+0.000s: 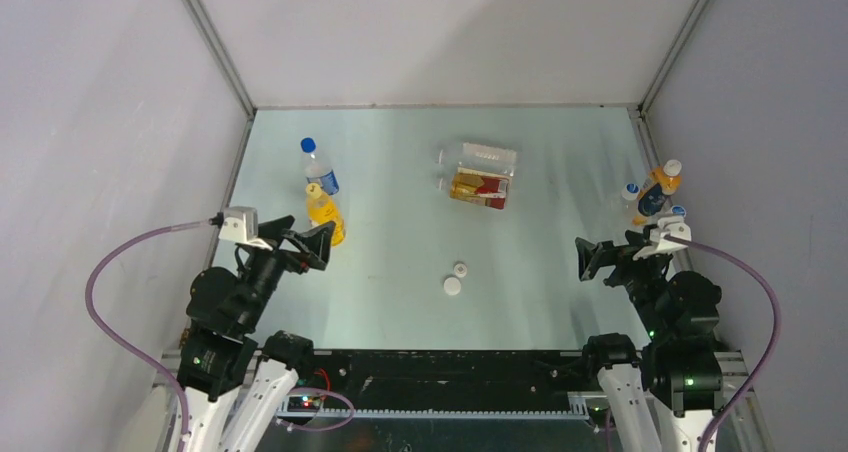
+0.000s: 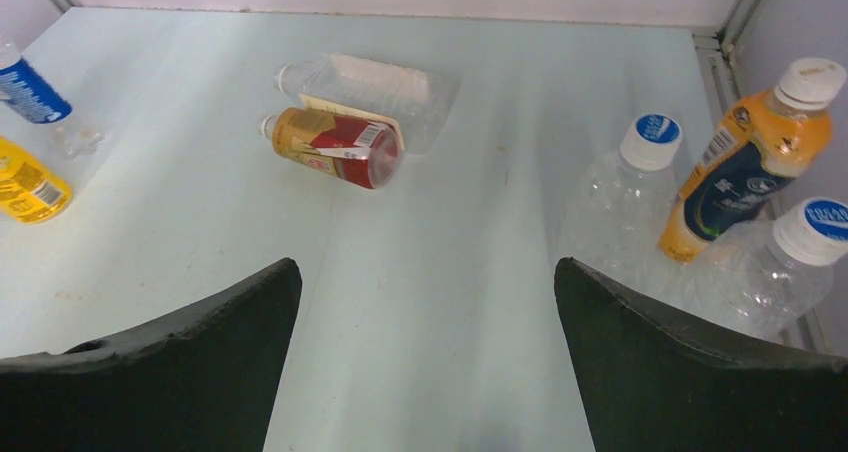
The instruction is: Screw on the bottle caps
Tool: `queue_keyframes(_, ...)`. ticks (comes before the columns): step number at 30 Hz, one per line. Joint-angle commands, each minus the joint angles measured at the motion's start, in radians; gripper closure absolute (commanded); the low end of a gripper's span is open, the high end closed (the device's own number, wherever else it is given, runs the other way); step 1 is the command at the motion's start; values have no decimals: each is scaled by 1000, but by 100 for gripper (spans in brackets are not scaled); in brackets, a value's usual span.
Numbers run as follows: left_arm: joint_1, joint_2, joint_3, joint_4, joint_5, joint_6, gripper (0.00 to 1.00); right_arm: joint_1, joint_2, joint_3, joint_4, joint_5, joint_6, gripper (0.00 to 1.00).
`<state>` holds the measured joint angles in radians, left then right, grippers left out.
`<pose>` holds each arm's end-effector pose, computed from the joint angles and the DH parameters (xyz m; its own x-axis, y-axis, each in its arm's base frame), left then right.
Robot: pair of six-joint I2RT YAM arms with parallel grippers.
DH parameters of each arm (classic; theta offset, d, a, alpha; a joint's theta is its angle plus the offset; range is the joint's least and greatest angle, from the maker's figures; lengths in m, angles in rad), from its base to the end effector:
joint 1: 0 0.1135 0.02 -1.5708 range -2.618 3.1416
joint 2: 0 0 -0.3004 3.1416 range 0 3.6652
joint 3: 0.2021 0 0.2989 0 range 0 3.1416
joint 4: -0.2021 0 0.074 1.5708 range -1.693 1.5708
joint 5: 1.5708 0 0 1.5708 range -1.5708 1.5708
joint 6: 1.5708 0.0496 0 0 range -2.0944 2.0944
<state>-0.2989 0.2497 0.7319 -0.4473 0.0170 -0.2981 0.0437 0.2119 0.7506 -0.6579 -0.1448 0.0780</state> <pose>0.0801 -0.0256 0.3810 -0.0594 -0.2890 -0.9555 0.3068 0.9056 -0.2929 0.0687 0.0102 0.3638 -0.1330 0.0714 -0.9885 -0.1765 0.9797 0.0945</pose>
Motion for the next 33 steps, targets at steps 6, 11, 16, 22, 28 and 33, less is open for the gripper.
queue_keyframes(6,-3,37,3,8,-50,-44,0,-2,196,140,27,-265,-36,1)
queue_keyframes(11,-3,55,-3,10,14,-44,0,1,341,189,99,-335,-64,1)
queue_keyframes(16,-4,101,9,-14,55,-65,0,50,537,265,140,-343,-113,1)
queue_keyframes(22,-3,114,11,10,157,-64,0,231,824,393,45,-223,-271,1)
queue_keyframes(28,-5,124,21,1,152,-43,0,356,1068,481,10,-81,-431,1)
queue_keyframes(33,-6,147,29,3,153,-34,0,393,1290,580,-4,-21,-502,1)
